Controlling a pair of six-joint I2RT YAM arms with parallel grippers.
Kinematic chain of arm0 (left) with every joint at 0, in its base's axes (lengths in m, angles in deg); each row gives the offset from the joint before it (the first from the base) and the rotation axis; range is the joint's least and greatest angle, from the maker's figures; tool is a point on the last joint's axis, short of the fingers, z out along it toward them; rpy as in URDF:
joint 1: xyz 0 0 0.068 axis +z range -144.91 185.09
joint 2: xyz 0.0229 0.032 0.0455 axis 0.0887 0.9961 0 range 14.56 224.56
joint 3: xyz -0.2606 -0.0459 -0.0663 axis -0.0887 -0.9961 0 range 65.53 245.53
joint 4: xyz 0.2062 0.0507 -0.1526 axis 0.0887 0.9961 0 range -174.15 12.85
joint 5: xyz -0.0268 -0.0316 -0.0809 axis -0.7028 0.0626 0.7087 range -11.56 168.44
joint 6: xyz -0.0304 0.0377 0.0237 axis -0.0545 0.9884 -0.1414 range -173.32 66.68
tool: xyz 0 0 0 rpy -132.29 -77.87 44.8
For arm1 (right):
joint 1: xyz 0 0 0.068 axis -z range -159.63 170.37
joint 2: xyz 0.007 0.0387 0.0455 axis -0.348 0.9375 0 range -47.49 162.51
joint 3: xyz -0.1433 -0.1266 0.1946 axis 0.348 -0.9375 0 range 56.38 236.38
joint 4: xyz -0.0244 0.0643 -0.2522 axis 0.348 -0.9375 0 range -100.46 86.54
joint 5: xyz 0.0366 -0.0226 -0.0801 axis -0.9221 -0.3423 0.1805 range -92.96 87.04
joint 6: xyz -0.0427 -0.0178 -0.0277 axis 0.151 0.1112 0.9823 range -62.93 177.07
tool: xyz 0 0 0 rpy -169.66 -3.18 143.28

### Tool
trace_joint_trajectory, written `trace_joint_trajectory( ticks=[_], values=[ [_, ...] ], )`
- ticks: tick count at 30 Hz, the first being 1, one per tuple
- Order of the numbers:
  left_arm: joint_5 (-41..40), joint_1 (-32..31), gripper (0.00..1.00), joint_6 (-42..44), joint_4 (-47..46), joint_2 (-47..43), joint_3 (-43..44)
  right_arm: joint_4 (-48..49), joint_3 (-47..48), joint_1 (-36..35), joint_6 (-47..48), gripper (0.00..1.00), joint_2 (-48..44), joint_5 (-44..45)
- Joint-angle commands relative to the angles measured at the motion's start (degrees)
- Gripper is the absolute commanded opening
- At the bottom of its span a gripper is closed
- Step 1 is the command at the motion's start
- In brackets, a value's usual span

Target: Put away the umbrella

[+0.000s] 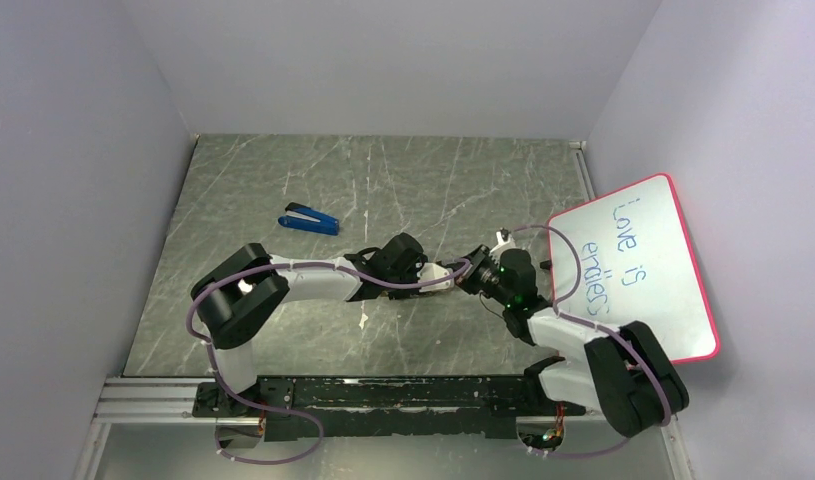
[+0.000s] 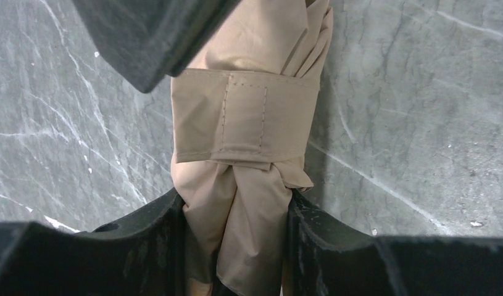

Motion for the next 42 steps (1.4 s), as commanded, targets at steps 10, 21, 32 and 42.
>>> trace_joint_trajectory(
  ticks=[10,21,32,42],
  values=[
    [-4.3,0.4,0.05,1.6,13.6,7.6,-4.7,14.3,2.7,-0.4,-3.9,0.00,13.7,-7.5],
    [-4.1,-0.1,0.05,1.2,13.9,7.7,-4.7,7.6,6.3,-1.6,0.7,0.00,19.6,-2.6],
    [-4.1,-0.3,0.05,1.4,14.4,7.7,-4.6,0.6,7.6,-3.4,3.4,0.00,22.1,3.1],
    [-4.4,-0.3,0.05,1.4,14.2,7.2,-4.9,-11.4,9.4,-5.0,6.1,0.00,22.8,11.2]
  ],
)
